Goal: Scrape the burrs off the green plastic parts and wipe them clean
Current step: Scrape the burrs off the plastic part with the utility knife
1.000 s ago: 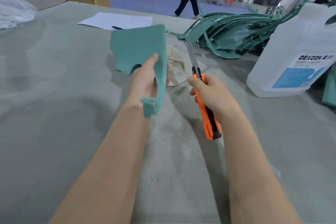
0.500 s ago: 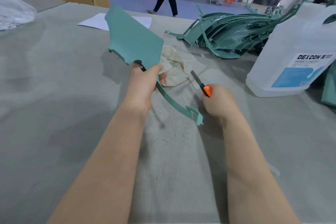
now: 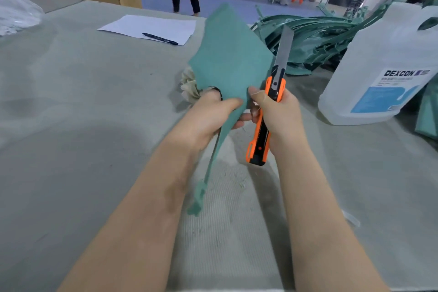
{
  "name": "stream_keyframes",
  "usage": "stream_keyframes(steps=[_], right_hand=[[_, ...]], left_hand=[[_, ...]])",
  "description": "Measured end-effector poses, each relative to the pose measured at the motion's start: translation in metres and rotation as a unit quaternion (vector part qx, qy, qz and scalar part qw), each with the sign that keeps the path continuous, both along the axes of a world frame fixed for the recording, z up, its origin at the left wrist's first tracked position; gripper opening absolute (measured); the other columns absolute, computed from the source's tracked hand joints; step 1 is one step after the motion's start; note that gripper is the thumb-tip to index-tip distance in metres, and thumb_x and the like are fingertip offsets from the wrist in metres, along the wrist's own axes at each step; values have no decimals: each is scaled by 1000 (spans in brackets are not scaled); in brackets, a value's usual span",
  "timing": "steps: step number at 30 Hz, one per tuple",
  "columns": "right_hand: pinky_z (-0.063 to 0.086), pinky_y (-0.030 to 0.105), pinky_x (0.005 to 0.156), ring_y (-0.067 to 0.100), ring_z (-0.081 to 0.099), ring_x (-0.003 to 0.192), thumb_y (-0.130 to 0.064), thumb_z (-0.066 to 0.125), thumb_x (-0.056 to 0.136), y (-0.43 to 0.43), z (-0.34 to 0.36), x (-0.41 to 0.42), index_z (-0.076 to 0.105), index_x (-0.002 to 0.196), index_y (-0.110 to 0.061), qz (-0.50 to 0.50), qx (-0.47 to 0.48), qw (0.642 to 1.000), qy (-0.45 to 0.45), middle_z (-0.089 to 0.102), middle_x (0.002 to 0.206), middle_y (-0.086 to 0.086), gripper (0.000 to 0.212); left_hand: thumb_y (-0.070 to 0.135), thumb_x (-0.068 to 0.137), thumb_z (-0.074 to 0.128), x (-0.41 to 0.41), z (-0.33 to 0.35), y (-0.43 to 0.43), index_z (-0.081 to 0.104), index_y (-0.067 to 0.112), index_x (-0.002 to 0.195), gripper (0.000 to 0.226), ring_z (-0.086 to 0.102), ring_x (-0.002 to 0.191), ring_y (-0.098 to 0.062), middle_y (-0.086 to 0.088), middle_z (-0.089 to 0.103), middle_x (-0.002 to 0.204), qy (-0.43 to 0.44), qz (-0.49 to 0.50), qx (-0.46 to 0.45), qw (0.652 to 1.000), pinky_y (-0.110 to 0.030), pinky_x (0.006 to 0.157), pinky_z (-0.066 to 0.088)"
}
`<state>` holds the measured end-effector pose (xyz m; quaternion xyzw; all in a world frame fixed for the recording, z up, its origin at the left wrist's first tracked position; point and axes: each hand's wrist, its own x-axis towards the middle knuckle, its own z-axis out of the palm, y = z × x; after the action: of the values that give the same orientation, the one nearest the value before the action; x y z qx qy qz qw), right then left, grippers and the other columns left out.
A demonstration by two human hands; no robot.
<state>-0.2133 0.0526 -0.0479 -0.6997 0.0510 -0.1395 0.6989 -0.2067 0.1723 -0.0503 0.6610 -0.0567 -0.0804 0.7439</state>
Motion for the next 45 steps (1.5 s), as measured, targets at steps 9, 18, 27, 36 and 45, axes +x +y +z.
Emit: stream_keyframes(steps=[9,18,27,36,45], right_hand=[[42,19,46,7,45,40,-8,64,90,-20,-4,5,46,80,-12,-124,45,991,-17,48,58,-1,21],[43,22,49,10,46,44,-8,65,91,-13,-2,4,44,79,-13,-48,59,996,-48,47,60,0,25],[43,22,49,10,47,44,-9,65,91,-11,-2,4,43,73,-16,-46,25,997,-64,48,49,-9,30],[45,26,50,13,48,50,-13,70,85,-3,-3,1,50,101,-21,9,-85,996,-14,51,74,0,27],[53,44,85,20,54,82,-25,75,82,11,-9,4,45,126,-11,-39,-167,985,-26,56,91,-4,55]], left_hand=[[14,96,51,14,1,25,62,12,67,31,61,46,-4,5,68,54,44,151,21,987,-16,47,50],[28,97,52,16,-8,30,55,16,57,42,51,43,-4,8,57,43,-7,243,106,964,-20,49,37],[27,92,55,5,7,23,59,20,83,12,68,64,-8,6,73,76,108,-18,-104,989,-20,63,54],[16,97,54,5,1,14,62,21,93,10,70,75,-8,9,73,78,7,77,-109,991,-29,79,56],[14,97,53,0,7,9,62,18,99,10,71,81,-9,4,73,91,-37,86,-114,989,-26,74,58]])
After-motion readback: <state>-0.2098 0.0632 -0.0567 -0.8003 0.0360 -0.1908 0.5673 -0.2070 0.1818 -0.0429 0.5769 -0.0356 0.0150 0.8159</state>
